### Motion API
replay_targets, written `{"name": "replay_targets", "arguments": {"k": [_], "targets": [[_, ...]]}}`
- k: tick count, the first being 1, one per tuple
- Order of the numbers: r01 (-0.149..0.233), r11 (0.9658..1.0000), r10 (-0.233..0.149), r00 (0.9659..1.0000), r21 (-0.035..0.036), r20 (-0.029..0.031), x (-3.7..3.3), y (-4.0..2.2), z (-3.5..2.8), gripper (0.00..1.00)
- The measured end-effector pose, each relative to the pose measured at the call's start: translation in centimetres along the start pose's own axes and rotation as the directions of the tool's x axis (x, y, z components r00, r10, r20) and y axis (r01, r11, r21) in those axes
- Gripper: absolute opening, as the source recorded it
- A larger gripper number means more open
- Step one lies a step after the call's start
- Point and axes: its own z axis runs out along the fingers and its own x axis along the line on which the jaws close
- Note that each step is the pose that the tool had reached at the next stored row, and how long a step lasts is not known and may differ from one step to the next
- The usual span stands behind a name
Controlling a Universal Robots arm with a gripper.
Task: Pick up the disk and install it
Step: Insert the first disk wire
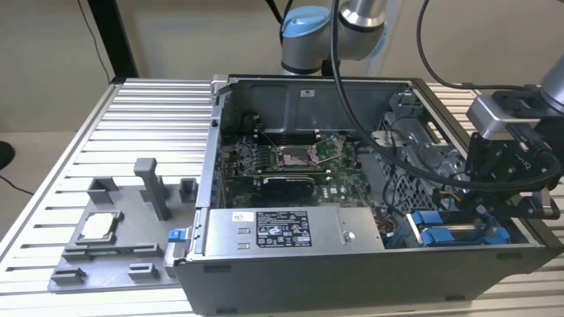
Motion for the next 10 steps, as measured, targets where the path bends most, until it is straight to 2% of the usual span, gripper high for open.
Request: {"name": "replay_targets", "arguments": {"k": [9,10], "targets": [[0.000,1.0000,0.000,1.0000,-0.0001,0.0012,0.01,0.00,0.09,0.00],[0.000,1.0000,0.000,1.0000,0.0000,0.0008,0.00,0.00,0.05,1.00]]}}
